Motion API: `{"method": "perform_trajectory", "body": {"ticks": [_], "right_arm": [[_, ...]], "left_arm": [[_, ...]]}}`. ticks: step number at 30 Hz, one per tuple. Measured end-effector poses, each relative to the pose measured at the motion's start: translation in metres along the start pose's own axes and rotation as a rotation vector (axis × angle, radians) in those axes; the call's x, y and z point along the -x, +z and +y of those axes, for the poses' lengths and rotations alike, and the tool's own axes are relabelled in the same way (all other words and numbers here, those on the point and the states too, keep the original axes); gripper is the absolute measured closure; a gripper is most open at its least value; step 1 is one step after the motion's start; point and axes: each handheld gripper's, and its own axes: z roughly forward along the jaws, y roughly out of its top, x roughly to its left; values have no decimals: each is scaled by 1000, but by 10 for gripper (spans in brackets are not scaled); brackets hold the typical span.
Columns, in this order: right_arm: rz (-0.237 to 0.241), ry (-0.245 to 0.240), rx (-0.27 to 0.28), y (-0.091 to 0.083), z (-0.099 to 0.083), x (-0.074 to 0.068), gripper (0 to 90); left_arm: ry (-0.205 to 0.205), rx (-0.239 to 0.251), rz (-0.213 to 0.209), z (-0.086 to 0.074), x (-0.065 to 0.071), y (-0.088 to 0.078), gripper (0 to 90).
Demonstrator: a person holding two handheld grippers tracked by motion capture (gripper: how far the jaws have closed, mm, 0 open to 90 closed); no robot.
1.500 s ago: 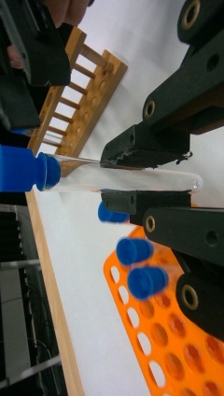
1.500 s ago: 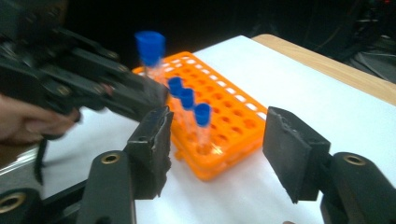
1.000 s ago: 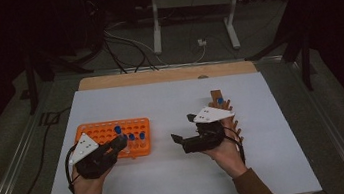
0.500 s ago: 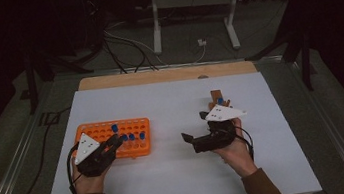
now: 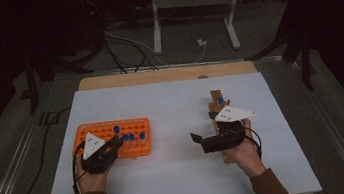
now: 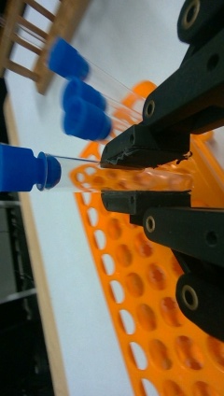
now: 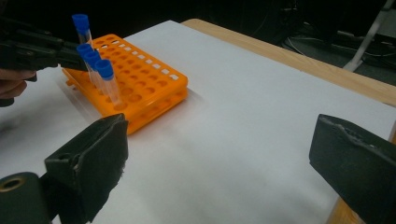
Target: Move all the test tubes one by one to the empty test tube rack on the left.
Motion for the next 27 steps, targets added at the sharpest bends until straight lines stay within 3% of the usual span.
{"method": "perform_trajectory", "body": {"ticks": [4,12,17,27], "right_arm": [[-5,3,0,-2,-2,2,47],[-14,16,6,-6,-4,7,49],[-18,21,10,-7,-4,9,50],[-15,24,1,-3,-6,8,50]], "left_arm": [[32,-54,9,-2,4,1,779],[25,-91,10,-4,3,0,782],[48,-124,19,-6,5,4,782],[40,-120,19,-8,6,5,781]]}}
